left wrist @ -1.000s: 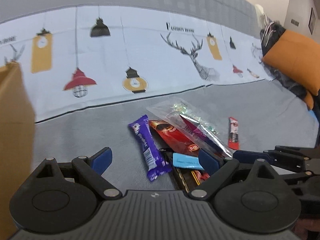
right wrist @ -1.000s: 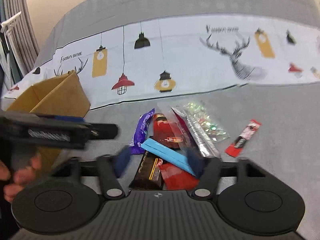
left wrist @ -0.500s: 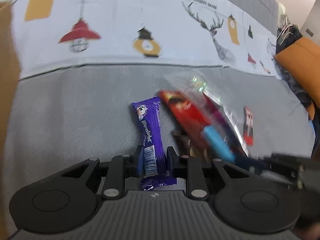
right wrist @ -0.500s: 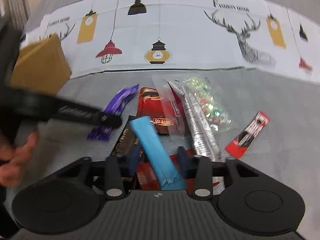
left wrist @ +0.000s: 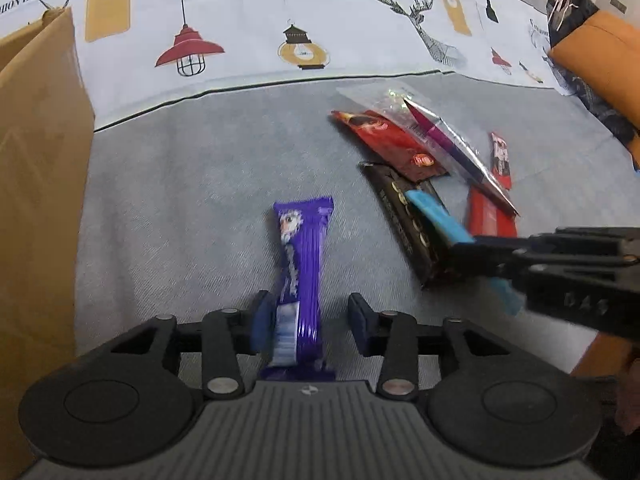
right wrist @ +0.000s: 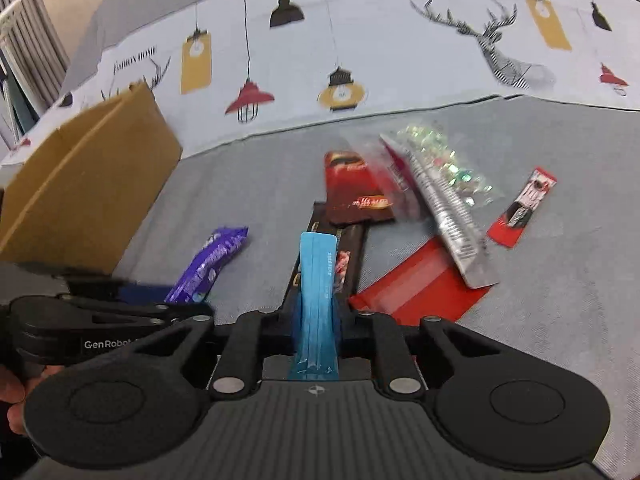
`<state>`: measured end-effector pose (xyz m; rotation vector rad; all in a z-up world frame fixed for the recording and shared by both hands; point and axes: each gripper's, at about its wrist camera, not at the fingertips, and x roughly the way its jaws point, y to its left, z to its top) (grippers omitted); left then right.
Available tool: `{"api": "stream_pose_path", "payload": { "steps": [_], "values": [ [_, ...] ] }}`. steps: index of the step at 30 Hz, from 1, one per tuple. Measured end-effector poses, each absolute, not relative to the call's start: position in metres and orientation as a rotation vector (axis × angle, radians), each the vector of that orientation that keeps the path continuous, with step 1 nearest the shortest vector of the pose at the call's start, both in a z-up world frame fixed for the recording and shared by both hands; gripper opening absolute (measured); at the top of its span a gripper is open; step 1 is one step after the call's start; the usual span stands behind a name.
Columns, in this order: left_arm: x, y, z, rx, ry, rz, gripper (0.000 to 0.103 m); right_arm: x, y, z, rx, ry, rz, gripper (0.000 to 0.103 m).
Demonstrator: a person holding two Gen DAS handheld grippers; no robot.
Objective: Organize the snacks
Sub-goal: 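Grasp the purple chocolate bar with the left tool while the right tool grasps the blue stick, then carry both snacks into the box and open both tools to release them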
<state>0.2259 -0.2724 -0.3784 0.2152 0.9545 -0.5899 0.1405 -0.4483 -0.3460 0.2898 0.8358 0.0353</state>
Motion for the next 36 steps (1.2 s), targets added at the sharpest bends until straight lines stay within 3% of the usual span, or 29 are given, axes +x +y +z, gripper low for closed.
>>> {"api": "stream_pose_path", "payload": {
  "steps": [2, 3, 4, 11, 17, 36],
  "values": [
    [0.224, -0.279, -0.381, 0.267, 0.905, -0.598, 0.039, 0.147, -0.446, -0.348, 0.279, 0.839, 0.040, 0.021],
    [0.218, -0.284, -0.381, 0.345, 0.855, -0.621, 0.022, 0.150, -0.446, -0.348, 0.271, 0.836, 0.038, 0.021],
    [0.210, -0.289, -0.381, 0.406, 0.819, -0.657, 0.016, 0.152, -0.446, -0.348, 0.271, 0.835, 0.038, 0.021],
    [0.208, -0.281, -0.369, 0.329, 0.885, -0.694, 0.015, 0.153, -0.447, -0.341, 0.278, 0.842, 0.025, 0.018],
    [0.186, -0.266, -0.332, 0.310, 0.778, -0.714, 0.015, 0.130, -0.437, -0.328, 0.388, 0.807, -0.030, 0.018],
    [0.154, -0.153, -0.230, 0.107, 0.671, -0.615, 0.015, 0.073, -0.306, -0.215, 0.311, 0.600, -0.024, 0.018]
  ]
}}
